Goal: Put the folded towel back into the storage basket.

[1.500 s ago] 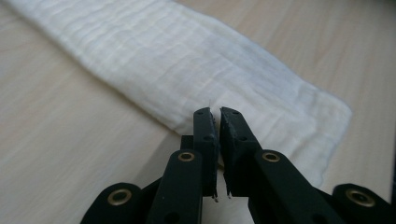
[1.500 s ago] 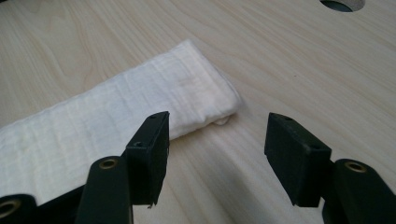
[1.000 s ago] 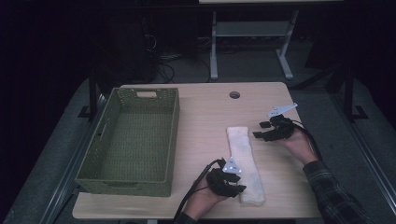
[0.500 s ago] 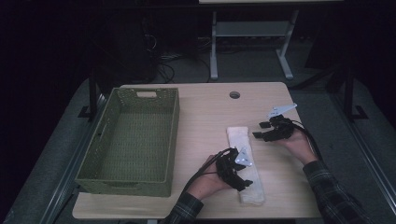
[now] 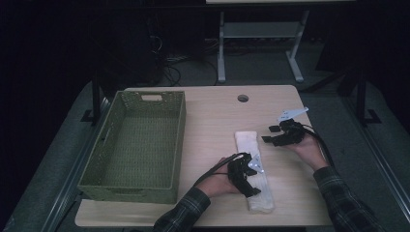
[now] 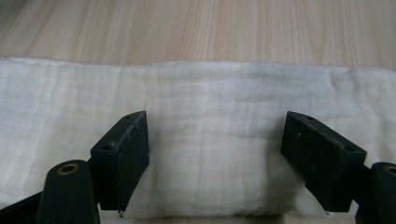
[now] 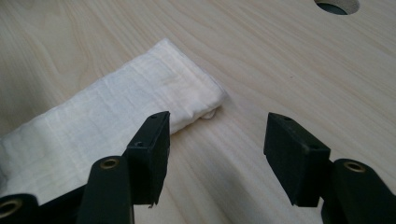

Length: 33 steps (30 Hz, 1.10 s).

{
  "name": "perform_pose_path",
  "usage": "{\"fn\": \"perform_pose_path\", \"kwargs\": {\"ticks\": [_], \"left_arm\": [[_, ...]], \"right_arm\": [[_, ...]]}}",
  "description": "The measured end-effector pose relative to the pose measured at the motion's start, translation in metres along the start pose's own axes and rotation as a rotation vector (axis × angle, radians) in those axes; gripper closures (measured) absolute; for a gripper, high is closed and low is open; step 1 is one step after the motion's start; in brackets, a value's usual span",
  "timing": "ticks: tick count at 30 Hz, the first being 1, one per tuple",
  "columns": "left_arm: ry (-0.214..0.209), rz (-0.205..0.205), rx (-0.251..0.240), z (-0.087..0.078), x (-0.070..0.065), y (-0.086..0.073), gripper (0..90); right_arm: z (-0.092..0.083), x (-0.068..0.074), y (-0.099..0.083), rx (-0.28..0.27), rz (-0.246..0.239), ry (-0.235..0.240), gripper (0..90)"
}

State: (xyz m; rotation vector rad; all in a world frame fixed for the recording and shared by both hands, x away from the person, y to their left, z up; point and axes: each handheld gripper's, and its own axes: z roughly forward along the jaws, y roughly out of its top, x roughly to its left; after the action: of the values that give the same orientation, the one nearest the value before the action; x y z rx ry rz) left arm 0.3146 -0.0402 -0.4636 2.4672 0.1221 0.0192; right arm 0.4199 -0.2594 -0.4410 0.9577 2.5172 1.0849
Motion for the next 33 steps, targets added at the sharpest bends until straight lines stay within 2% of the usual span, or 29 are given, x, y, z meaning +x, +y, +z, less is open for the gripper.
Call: {"fn": "perform_pose_path", "kwargs": {"ticks": [2,4,8,11,13,15,19,20,26,28,30,32,33], "left_arm": [[0.001,0.002,-0.005,-0.001,0.000,-0.001,23.7],[0.000,-0.001,-0.018,-0.002,-0.001,-0.002,28.8],[0.011,-0.015,-0.058,-0.005,0.002,-0.007,52.9],[-0.001,-0.037,-0.069,-0.008,0.007,-0.010,70.9],[-0.027,-0.065,-0.070,-0.010,0.012,-0.013,77.2],[-0.042,-0.084,-0.069,-0.011,0.014,-0.014,79.0],[-0.040,-0.080,-0.060,-0.011,0.014,-0.014,79.1],[-0.042,-0.090,-0.067,-0.011,0.014,-0.014,79.1],[-0.045,-0.106,-0.068,-0.011,0.014,-0.014,79.1],[-0.046,-0.110,-0.071,-0.011,0.015,-0.014,79.1],[-0.045,-0.117,-0.069,-0.011,0.014,-0.014,79.1],[-0.044,-0.109,-0.064,-0.011,0.015,-0.014,79.1],[-0.045,-0.108,-0.062,-0.011,0.015,-0.014,79.1]], "right_arm": [[0.000,0.000,0.000,-0.001,0.005,0.001,40.3],[0.000,0.000,0.000,0.003,0.005,0.004,40.4],[-0.001,0.002,0.000,0.004,-0.009,0.030,39.8],[-0.002,0.005,0.001,0.005,-0.017,0.077,38.7],[-0.003,0.007,0.002,0.000,-0.033,0.099,37.9],[-0.003,0.009,0.003,-0.007,-0.049,0.125,37.7],[0.004,0.013,0.011,-0.003,-0.108,0.154,37.2],[0.007,0.014,0.014,-0.004,-0.119,0.160,37.1],[0.030,0.015,0.029,0.018,-0.165,0.201,35.7],[0.039,0.015,0.033,0.019,-0.167,0.227,35.3],[0.049,0.013,0.036,0.038,-0.191,0.236,34.4],[0.057,0.012,0.037,0.045,-0.207,0.230,34.3],[0.061,0.010,0.037,0.049,-0.200,0.246,34.9]]}}
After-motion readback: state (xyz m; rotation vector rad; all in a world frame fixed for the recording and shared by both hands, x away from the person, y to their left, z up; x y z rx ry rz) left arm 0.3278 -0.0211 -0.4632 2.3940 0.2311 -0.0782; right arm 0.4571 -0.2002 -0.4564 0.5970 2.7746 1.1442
